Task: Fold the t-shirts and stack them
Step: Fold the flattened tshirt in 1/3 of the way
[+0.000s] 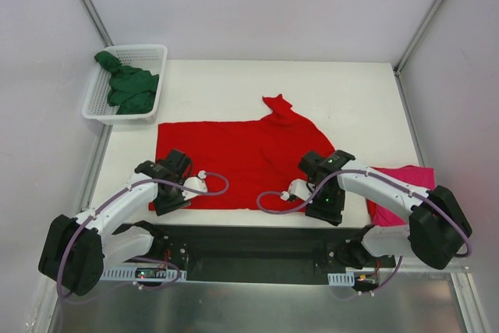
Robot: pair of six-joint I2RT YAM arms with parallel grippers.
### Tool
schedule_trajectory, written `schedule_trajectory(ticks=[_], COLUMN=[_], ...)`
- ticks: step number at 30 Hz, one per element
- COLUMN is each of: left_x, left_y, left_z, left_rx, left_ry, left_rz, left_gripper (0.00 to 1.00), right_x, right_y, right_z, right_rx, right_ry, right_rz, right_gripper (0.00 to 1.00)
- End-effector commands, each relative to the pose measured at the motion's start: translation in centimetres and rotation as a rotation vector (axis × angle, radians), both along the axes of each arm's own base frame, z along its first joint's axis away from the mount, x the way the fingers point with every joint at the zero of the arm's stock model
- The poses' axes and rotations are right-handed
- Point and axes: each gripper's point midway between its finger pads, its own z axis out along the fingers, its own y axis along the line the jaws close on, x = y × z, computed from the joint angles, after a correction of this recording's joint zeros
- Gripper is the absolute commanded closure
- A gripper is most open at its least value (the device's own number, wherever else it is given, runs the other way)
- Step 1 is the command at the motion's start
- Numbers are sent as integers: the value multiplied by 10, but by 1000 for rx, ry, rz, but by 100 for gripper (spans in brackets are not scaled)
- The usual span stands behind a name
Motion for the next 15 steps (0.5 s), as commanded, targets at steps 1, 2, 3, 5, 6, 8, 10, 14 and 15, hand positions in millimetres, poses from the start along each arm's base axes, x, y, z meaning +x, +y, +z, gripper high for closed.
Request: schedule_trajectory(ticks=[1,2,3,5,6,8,10,14,15], left_x=[-20,-21,-21,-21,-21,-19,-19,-20,-20], left_y=[15,16,16,16,16,14,14,13,13], left_z=[-4,-4,-4,-5,-6,-4,-3,-6,-6], left_rx=[51,54,55,62,67,68,73,85,90], left_ry=[28,30,31,44,53,57,71,102,111], left_rz=[18,19,24,22,29,43,70,77,69], left_gripper=[51,51,51,51,51,51,51,51,51], right_x=[6,7,10,12,13,17,23,33,38], right_y=[1,1,2,5,7,13,16,23,20], right_z=[-4,-4,-4,-3,-3,-1,-1,-13,-15], right_rx=[34,34,43,48,53,80,91,95,71], right_ry=[-66,-76,-91,-99,-98,-119,-149,-171,-192], right_rz=[19,16,15,3,-4,-14,-23,-31,-33], right_gripper=[41,41,41,41,41,41,41,41,41])
